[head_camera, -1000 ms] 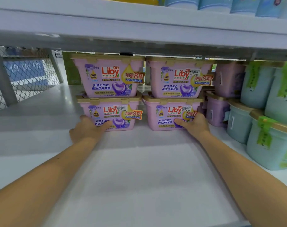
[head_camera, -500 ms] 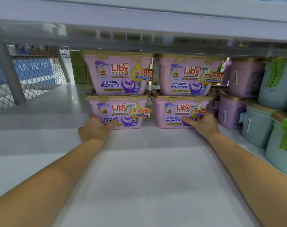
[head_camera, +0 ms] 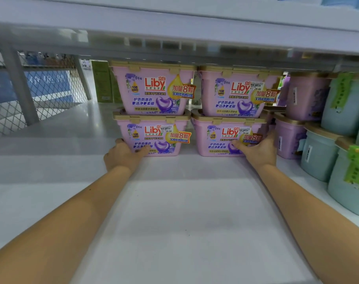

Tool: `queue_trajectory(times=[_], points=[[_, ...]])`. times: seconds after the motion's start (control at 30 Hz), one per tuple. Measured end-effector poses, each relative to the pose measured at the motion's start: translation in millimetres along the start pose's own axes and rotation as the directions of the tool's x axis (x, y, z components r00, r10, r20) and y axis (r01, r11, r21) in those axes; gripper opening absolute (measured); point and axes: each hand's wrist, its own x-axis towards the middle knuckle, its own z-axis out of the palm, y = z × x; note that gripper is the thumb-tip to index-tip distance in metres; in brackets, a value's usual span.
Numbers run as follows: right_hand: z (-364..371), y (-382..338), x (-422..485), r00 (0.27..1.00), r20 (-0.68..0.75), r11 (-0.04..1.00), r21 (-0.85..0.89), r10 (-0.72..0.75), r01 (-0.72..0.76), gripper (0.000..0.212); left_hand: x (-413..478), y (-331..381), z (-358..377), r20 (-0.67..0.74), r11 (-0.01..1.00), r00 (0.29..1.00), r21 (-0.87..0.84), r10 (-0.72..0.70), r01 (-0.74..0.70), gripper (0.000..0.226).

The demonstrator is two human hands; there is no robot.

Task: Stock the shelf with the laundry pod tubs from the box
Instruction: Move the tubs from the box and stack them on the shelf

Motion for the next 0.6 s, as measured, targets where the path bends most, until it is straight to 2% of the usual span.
queue_trajectory(times=[0.13,0.27,0.37,0.47,0.6], points=[[-11,-7,-19,0.995,-0.066,0.992,-0.102,0.071,-0.077,0.095,-18,4,-15,-0.122,0.996,0.989,0.038,0.088,-0.084,0.057],[-17,-16,-60,0.986,-0.030,0.954,-0.260,-0.162,0.149,0.073,-55,-4,-31,-0.207,0.953,0.930,0.091,0.303,-0.290,0.053],[-22,-31,-96,0.955,0.155,0.887,-0.357,-0.254,0.294,0.071,-78,-11,-53,-0.099,0.934,0.941,0.194,0.324,-0.301,0.058],[-39,-47,-135,0.876,0.391,0.755,-0.472,-0.283,0.455,0.075,-97,-20,-82,0.046,0.883,0.940,0.328,0.338,-0.334,0.065],[-71,-79,-181,0.775,0.546,0.626,-0.492,-0.319,0.605,0.075,-133,-33,-132,0.238,0.797,0.893,0.403,0.382,-0.449,0.073]])
